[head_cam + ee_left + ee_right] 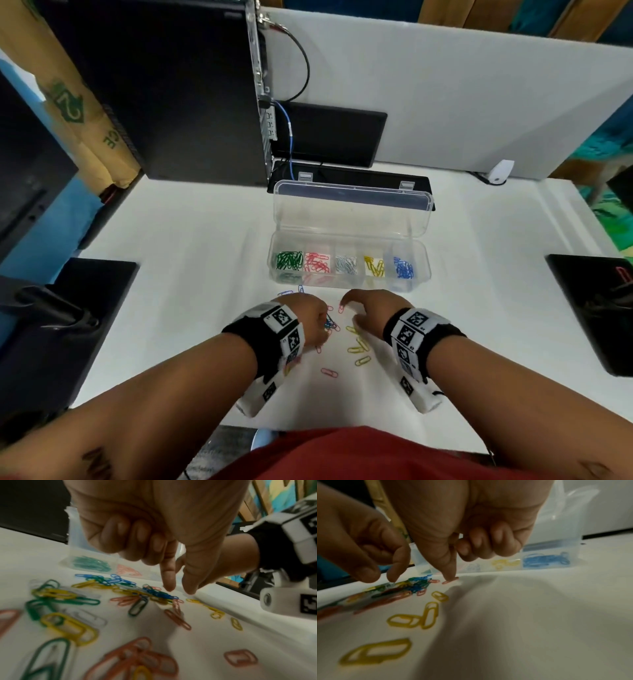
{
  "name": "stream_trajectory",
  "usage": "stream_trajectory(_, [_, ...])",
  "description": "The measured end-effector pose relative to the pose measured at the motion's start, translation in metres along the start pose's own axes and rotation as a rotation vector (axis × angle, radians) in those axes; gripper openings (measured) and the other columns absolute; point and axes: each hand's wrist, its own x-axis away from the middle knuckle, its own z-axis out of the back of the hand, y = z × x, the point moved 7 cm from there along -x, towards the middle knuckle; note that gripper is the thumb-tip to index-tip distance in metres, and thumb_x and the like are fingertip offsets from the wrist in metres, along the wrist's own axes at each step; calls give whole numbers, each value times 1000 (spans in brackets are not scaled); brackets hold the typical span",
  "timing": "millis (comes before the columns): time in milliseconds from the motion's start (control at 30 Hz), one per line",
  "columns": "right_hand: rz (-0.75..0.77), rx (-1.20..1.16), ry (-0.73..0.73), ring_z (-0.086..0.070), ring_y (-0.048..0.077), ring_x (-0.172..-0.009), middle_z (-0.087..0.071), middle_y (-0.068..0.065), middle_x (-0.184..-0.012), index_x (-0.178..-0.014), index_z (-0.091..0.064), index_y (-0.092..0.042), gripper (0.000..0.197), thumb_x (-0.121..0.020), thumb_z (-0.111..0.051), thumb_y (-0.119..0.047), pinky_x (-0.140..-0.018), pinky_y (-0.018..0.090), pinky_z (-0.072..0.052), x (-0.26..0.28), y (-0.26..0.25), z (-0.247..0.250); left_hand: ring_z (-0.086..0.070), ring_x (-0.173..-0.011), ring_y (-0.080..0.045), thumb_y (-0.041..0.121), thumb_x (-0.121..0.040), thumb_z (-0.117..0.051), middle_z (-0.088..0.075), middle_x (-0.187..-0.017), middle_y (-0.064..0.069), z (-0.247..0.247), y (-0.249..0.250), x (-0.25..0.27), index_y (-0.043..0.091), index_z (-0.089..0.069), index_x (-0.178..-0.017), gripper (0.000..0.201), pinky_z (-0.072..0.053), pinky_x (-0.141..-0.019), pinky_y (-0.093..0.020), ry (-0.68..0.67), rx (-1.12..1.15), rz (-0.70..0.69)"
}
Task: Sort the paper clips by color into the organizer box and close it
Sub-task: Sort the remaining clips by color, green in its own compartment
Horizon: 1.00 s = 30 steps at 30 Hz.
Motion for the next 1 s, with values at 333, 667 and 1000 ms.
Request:
stream_trajectory(333, [23,139,-24,-60,25,-95,-65,5,-104,-96,-56,-23,12,-85,-51,-20,-81,32,-49,-14,-4,-10,-62,-88,-24,34,-78,-62,-66,-95,-2,-13,11,-7,19,-61,-89,18,-43,-69,-27,14,-103,-1])
stream_trajectory(667, [-49,-35,-87,-51,17,-81,-56,0,-83,-61,-44,-23,26,-79,-62,-21,-71,25,-40,-9,10,-11,-63,-96,-25,16,-82,-55,-68,-101,-4,-14,8,-12,15,-63,-93,14,-47,-78,-29,-29,-59,-23])
stream_trajectory(1000, [-72,-535,-106,-53,14,-57,-58,0,-64,-82,-66,-17,23,-82,-49,-1,-63,24,-48,-4,5,-10,-64,-91,-22,23,-78,-64,-69,-97,-3,-14,-7,-5,19,-62,-81,5,-51,-77,-30,-32,56,-1])
